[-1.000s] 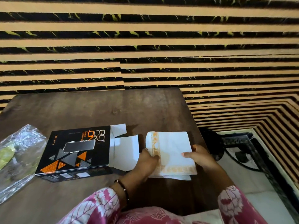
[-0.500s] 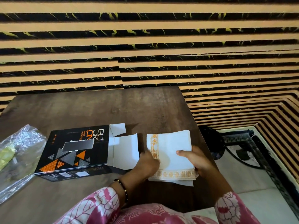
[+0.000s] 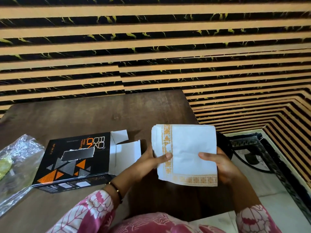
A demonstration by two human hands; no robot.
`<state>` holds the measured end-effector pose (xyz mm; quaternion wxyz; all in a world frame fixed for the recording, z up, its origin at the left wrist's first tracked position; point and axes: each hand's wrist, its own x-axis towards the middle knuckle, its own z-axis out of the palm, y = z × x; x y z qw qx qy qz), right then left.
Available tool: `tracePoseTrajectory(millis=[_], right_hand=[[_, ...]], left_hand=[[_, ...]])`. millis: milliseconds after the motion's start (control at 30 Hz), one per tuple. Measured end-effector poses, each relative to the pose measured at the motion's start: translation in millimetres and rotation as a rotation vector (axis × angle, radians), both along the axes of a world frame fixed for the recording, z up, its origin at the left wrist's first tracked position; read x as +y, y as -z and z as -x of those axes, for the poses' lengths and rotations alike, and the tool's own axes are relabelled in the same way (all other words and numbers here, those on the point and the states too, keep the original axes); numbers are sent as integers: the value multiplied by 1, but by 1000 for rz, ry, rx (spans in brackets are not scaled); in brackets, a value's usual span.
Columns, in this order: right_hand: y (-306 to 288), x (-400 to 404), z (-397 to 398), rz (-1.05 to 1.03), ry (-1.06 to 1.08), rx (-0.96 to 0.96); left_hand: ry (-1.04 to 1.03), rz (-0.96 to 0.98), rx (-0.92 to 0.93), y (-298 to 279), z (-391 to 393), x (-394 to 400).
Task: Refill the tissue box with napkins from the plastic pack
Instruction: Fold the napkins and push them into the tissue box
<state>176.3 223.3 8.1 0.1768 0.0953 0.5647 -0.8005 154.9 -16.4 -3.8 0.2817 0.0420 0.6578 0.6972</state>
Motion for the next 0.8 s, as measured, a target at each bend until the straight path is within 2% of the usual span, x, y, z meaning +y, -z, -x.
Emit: tracePoseTrajectory(millis=[100, 267, 467, 633, 800], right_hand=[[-5, 7, 0, 38, -10, 27], [-1, 8, 2, 86, 27, 15], [4, -7, -1, 142, 77, -83], [4, -20, -1, 134, 69, -190], [-2, -20, -3, 184, 112, -184]], left_hand=[[40, -102, 19, -3, 3, -4], [-175, -268, -67, -3, 6, -2], [-84, -226, -94, -12, 6, -5], [-86, -189, -141, -12, 2, 1], [-121, -217, -149, -19, 2, -3]])
